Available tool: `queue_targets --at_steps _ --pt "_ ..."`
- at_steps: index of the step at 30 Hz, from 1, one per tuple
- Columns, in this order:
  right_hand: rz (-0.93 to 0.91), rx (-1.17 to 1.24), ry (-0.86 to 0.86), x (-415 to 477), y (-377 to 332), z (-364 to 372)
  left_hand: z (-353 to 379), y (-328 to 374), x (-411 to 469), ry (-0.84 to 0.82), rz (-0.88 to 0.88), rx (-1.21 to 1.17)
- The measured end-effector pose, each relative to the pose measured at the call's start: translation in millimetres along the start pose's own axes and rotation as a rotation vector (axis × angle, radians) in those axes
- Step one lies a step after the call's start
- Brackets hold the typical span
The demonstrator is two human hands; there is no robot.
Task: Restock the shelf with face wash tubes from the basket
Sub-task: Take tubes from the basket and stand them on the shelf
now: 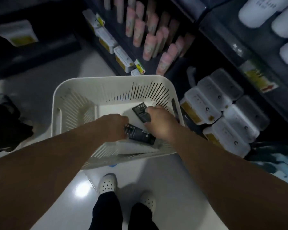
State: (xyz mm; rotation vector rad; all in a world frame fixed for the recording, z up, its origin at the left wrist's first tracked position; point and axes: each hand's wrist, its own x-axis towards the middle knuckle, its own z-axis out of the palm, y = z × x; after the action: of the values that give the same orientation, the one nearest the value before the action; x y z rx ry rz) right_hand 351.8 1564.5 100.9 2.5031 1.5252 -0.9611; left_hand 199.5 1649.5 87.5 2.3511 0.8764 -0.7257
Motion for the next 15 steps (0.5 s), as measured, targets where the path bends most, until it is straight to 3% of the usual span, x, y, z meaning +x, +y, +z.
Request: queue_targets --at_steps 10,15 --pt "0.107 -0.232 -0.310 76 28 74 81 -16 76 -0.355 0.109 0.103" --pt "0.127 -0.288 -0.339 90 30 93 94 -25 93 -0.371 0.176 0.140"
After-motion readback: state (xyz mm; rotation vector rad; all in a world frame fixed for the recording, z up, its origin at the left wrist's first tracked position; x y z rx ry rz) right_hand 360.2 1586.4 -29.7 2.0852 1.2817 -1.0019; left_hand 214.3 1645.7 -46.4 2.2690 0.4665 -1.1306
